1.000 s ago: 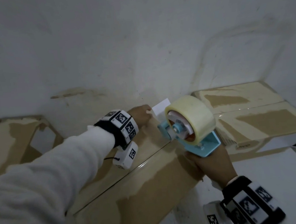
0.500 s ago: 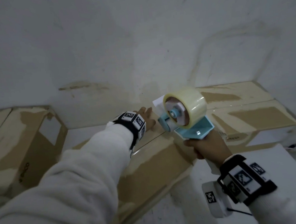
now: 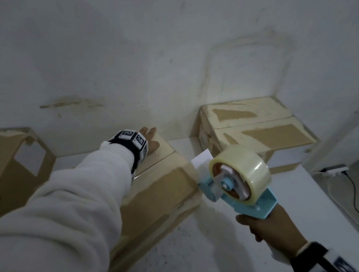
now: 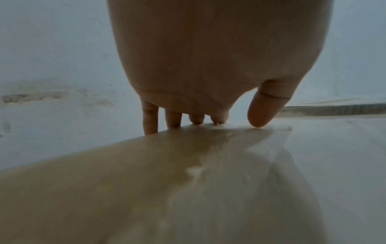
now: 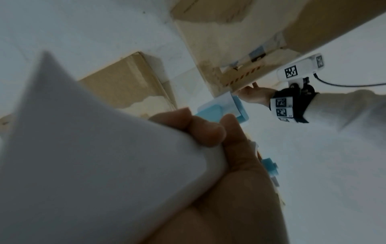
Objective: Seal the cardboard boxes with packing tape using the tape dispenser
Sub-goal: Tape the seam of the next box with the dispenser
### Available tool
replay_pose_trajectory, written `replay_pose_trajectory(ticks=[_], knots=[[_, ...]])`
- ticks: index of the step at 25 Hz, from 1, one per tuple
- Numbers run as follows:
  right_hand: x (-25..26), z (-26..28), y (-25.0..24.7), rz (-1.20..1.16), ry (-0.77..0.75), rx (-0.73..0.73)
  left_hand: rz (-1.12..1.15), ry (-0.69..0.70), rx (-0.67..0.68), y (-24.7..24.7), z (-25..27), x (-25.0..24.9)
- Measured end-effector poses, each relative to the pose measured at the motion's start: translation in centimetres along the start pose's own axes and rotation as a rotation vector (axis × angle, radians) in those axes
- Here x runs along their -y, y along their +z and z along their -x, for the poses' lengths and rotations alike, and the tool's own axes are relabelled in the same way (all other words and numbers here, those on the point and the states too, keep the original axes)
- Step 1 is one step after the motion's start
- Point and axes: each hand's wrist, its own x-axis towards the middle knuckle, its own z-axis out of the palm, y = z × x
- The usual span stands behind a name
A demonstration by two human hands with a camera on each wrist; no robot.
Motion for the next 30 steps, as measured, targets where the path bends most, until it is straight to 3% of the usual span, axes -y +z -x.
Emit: replay_pose_trajectory(ticks=[2, 5, 9, 11, 13, 17, 23, 30], knots=[[-0.4, -0.2, 0.2, -0.003, 0.012, 0.004, 0.022, -0.034, 0.013, -0.8, 0.5, -0.5], [-0.7, -0.6, 0.4, -0.013, 0.005, 0.006, 0.026, -0.034, -0.093, -2.2, 3.5, -3.0], [-1.4, -0.5, 0.6, -0.087, 0.013, 0.014, -0.191, 0.278, -0.121, 0.4, 11.3, -8.1], [-1.4, -0.5, 0.7, -0.091, -0.005, 0.019, -0.281, 0.334, -0.070, 3.0, 13.0, -10.1], [-1.3, -0.5, 0.6, -0.080, -0.025, 0.029, -0.336, 0.308, -0.067, 5.1, 12.9, -11.4], [-0.8, -0.7, 0.4, -0.038, -0.024, 0.048, -0.224, 0.245, -0.184, 6.9, 11.7, -11.8], [1.2, -0.4, -1.4, 0.049, -0.094, 0.086, -0.116, 0.215, -0.237, 7.5, 10.8, -11.4], [-1.8, 0.9, -3.5, -0.030, -0.030, 0.088, -0.028, 0.201, -0.264, 7.5, 11.3, -11.6]])
